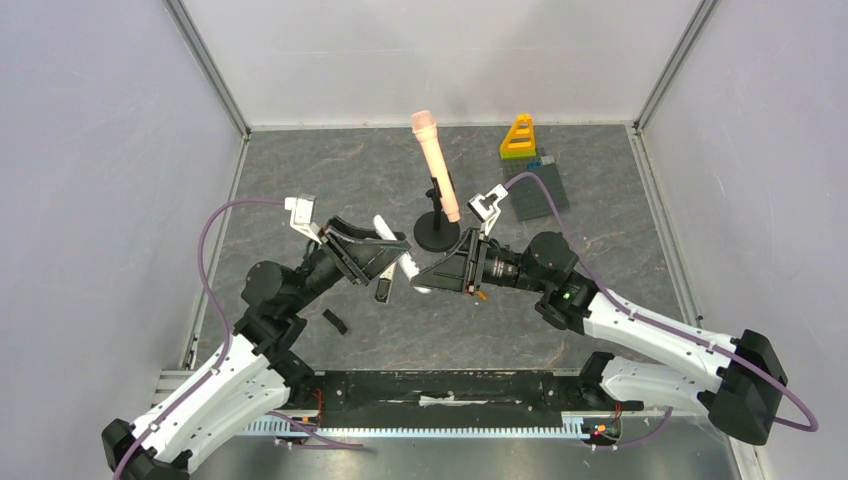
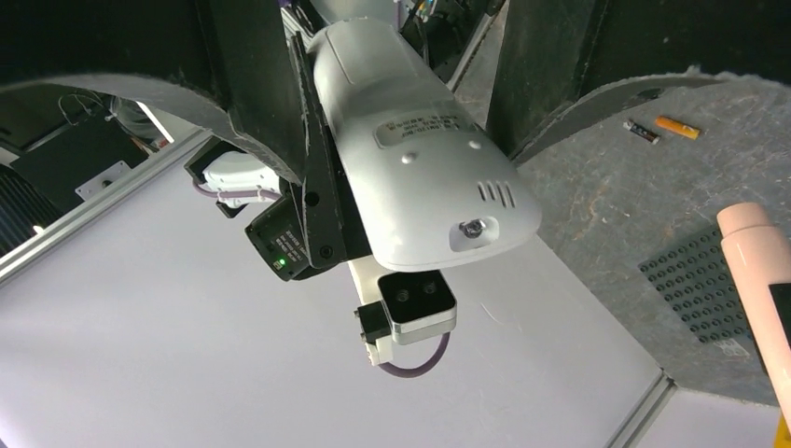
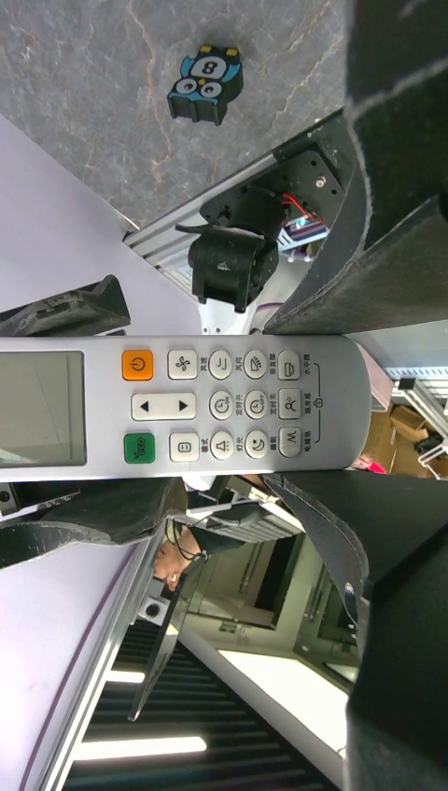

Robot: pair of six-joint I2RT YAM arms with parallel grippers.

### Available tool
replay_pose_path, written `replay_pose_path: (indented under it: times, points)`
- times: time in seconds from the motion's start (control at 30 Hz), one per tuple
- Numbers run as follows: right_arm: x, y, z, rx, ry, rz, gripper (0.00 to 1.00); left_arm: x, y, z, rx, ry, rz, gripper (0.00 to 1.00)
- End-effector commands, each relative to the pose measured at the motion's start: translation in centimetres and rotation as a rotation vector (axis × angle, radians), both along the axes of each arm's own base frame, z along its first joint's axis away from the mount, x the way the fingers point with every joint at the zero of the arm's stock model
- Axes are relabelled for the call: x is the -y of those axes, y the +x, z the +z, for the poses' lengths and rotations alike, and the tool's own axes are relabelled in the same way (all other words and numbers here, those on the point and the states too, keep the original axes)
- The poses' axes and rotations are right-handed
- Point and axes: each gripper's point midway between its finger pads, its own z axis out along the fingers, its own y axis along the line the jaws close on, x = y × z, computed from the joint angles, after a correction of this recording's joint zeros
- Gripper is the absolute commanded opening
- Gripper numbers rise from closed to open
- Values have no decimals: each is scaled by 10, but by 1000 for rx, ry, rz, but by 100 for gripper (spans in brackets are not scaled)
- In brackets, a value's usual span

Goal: Load the batteries into the remote control
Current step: Turn over the remote control.

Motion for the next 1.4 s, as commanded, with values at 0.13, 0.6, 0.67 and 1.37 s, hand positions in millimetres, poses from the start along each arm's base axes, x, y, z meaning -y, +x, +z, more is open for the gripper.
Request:
replay_pose_path:
  times: [0.13, 0.6, 0.67, 1.37]
  points:
    - [1, 1, 6, 7, 44, 12, 19, 0, 1, 4, -33, -38, -3, 49]
    - [1, 40, -41, 84, -179, -187, 92, -14, 40, -54, -269, 121, 210, 2]
    - [9, 53, -44, 150, -229, -271, 98, -21, 46, -63, -339, 155, 269, 2]
    - [-34, 70, -79, 553, -475, -398, 86, -45, 57, -110, -676, 294, 442, 2]
